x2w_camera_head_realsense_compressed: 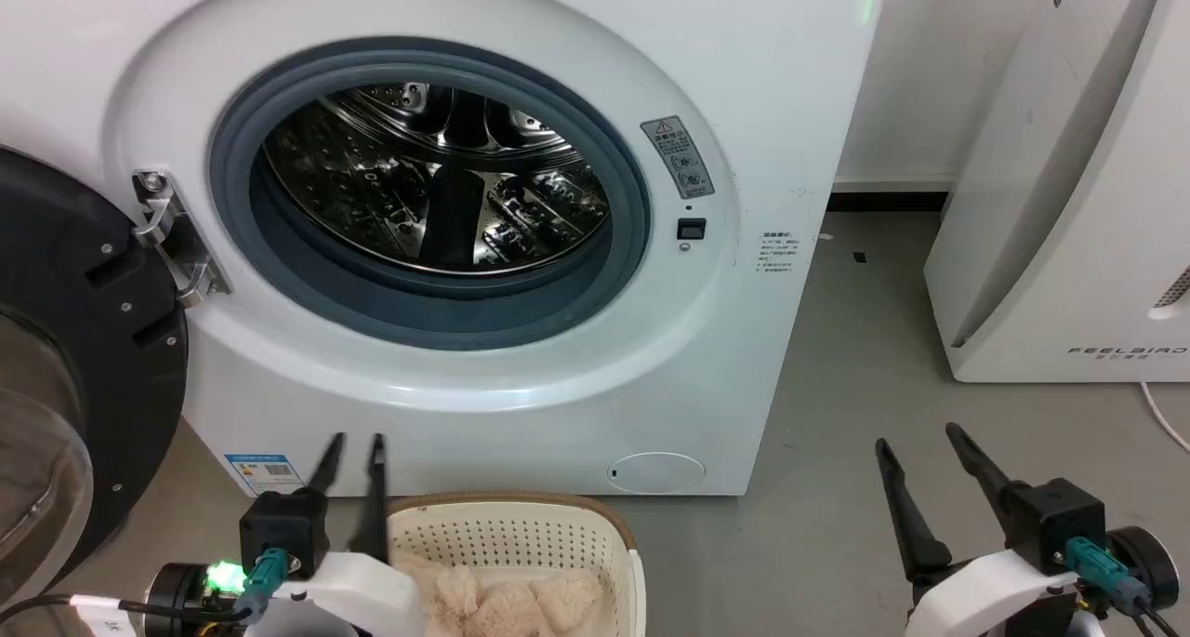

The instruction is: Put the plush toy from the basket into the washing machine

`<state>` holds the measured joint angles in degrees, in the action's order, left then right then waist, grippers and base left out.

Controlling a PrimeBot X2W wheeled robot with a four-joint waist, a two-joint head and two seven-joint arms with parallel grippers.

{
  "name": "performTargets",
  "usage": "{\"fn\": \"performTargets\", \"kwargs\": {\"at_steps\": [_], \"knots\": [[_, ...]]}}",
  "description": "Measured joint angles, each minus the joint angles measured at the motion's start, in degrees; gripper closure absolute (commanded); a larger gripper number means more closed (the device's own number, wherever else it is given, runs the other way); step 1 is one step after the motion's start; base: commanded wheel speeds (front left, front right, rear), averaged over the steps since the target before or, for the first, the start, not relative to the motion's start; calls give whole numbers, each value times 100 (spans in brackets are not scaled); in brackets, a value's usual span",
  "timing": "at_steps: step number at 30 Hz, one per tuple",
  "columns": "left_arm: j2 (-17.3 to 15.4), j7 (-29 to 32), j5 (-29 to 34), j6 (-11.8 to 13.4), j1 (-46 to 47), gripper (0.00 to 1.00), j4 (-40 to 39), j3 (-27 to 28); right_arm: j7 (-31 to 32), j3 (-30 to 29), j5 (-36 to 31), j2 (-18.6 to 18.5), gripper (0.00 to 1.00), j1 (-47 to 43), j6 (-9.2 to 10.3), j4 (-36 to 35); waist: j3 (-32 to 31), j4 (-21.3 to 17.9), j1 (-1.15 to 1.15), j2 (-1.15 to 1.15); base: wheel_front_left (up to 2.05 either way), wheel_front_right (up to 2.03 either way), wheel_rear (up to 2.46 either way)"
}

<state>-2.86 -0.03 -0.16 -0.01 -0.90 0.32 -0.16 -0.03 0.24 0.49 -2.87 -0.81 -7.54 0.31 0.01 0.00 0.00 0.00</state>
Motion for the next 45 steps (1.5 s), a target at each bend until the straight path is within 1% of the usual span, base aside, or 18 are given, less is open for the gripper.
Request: {"fn": "performTargets", "kwargs": {"at_steps": [11,20,36,45], "knots": [[0,-105,-5,0,-2,0,45,-27,-98,11,70,0,0,-1,0,24,42,-11,0,0,0,0,0],[1,-208,-53,-19,-2,0,241,-80,-212,20,130,0,0,-1,0,52,126,-23,0,0,0,0,0],[-26,-361,-126,-140,186,0,878,-241,-398,79,268,0,0,19,0,52,473,-87,0,0,0,0,0],[-122,-458,-219,-222,419,0,1378,-354,-491,108,364,0,0,141,0,55,719,-156,0,0,0,0,0]]}}
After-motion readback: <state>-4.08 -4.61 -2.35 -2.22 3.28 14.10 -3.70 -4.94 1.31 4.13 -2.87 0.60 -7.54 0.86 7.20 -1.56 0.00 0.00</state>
